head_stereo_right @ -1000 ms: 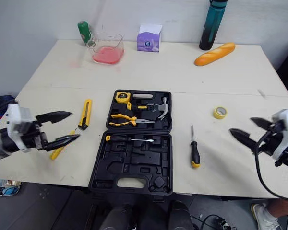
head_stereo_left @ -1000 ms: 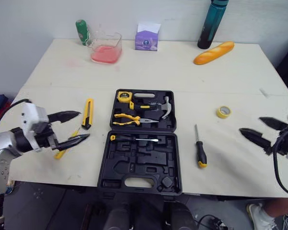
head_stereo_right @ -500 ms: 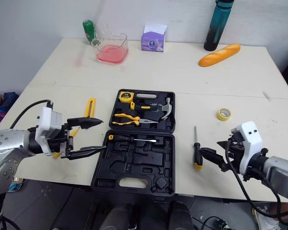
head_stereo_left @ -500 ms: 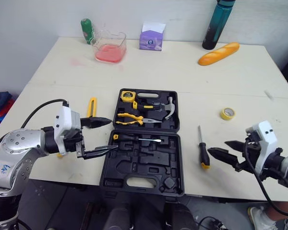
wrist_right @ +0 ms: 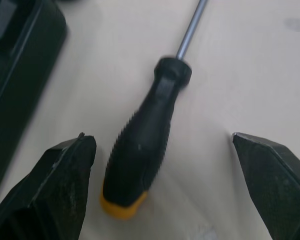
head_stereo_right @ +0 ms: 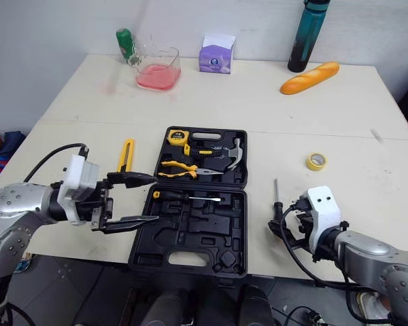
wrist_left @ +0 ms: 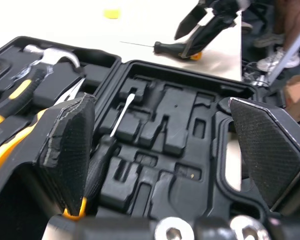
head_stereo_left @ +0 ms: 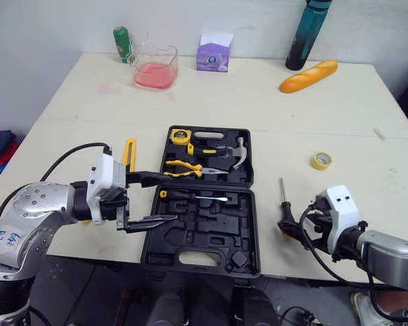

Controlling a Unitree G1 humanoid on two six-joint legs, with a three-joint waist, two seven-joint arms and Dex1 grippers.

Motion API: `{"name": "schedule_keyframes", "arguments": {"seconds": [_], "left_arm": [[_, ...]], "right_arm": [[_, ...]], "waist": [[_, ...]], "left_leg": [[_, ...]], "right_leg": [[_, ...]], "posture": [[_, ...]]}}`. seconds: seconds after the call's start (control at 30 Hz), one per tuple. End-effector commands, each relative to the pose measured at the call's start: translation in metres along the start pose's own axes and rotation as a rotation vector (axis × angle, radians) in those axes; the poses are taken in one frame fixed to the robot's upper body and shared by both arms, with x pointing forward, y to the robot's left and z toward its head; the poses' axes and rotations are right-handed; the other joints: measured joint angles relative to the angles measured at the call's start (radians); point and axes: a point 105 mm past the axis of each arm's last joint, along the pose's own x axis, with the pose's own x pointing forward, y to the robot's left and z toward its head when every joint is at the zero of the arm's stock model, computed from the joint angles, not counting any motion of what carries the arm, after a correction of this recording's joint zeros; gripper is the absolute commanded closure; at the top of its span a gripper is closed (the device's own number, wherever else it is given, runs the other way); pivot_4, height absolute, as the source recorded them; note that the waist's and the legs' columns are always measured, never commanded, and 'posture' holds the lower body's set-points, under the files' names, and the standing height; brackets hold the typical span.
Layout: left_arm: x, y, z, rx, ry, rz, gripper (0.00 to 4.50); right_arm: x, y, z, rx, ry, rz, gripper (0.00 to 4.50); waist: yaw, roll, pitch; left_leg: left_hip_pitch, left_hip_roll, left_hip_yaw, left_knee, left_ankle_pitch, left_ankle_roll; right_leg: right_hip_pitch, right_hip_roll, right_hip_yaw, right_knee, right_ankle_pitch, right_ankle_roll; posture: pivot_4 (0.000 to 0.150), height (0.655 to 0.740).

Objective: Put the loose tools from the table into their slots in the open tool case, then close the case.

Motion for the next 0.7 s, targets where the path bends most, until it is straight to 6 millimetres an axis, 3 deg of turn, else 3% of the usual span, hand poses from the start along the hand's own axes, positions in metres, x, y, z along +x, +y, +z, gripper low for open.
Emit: {"name": "schedule_keyframes", "arguments": {"seconds": [0.03,0.13,0.2,0.43,0.7], "left_arm": [[0.006,-0.008,0.009,0.037,-0.025,-0.059,0.02],[0.007,-0.009,0.009,0.039,-0.026,-0.076,0.02],[0.009,-0.011,0.009,0.038,-0.026,-0.089,0.0],[0.011,-0.013,0.009,0.036,-0.033,-0.094,0.0],[0.012,-0.014,0.012,0.037,-0.062,-0.109,0.0]], "right_arm": [[0.001,0.011,-0.006,-0.021,0.03,0.016,0.0],[0.003,0.011,-0.011,-0.02,0.052,0.007,0.0],[0.004,0.009,-0.012,-0.015,0.058,-0.009,0.48],[0.003,0.007,-0.019,-0.026,0.097,-0.021,3.54],[0.008,-0.007,-0.004,-0.071,0.026,-0.074,3.53]], "waist": [[0.0,0.0,0.0],[0.0,-0.001,-0.001],[0.0,-0.001,-0.001],[-0.001,-0.001,-0.001],[-0.002,-0.003,-0.002]], "left_leg": [[0.0,0.0,0.0,0.0,0.0,0.0],[0.0,0.0,0.0,0.0,0.0,0.0],[0.0,0.0,0.0,0.0,0.0,0.0],[0.0,0.001,0.0,0.0,0.0,0.0],[0.0,0.001,0.001,0.0,0.0,0.0]], "right_leg": [[0.0,0.0,0.0,0.0,0.0,0.0],[0.0,0.0,0.0,-0.001,0.0,0.0],[0.0,0.0,0.0,-0.001,0.0,0.0],[0.0,0.001,0.0,-0.001,0.0,0.0],[0.0,0.001,0.0,-0.001,0.0,0.0]], "posture": [[0.15,0.74],[0.15,0.74],[0.15,0.74],[0.15,0.74],[0.15,0.74]]}}
